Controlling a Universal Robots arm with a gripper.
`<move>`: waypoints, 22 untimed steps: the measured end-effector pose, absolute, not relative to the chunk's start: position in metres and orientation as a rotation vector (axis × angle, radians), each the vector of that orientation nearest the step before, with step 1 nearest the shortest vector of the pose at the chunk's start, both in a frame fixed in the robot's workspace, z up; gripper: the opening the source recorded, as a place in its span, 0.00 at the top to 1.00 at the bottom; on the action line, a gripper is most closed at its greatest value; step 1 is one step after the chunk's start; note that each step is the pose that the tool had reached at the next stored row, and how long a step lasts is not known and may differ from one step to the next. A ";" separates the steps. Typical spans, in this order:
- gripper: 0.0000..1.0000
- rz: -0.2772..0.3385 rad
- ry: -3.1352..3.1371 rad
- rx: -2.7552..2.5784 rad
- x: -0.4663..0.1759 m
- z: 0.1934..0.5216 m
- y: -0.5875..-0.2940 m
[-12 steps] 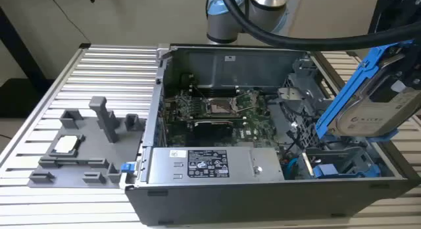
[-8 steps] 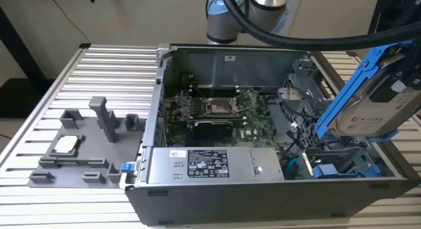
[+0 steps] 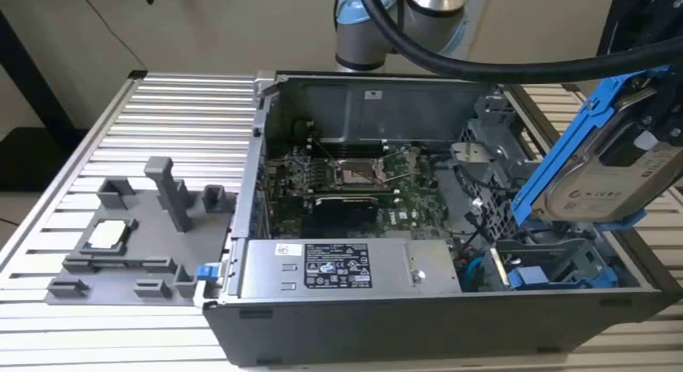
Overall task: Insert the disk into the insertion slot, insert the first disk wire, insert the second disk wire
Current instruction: 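Insert the disk into the insertion slot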
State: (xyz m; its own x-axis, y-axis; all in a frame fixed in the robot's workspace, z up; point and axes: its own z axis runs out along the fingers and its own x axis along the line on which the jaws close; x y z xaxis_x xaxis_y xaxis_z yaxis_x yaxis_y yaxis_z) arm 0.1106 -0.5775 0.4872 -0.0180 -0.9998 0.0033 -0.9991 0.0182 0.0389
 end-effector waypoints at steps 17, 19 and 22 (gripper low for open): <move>0.67 -0.010 -2.234 2.194 0.111 0.466 -0.577; 0.67 -0.012 -2.235 2.195 0.111 0.464 -0.577; 0.67 -0.013 -2.236 2.195 0.110 0.461 -0.577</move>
State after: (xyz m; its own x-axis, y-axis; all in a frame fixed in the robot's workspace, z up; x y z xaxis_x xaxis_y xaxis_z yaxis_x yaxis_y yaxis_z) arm 0.1105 -0.5768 0.4614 -0.0182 -0.9998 -0.0001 -0.9998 0.0182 0.0118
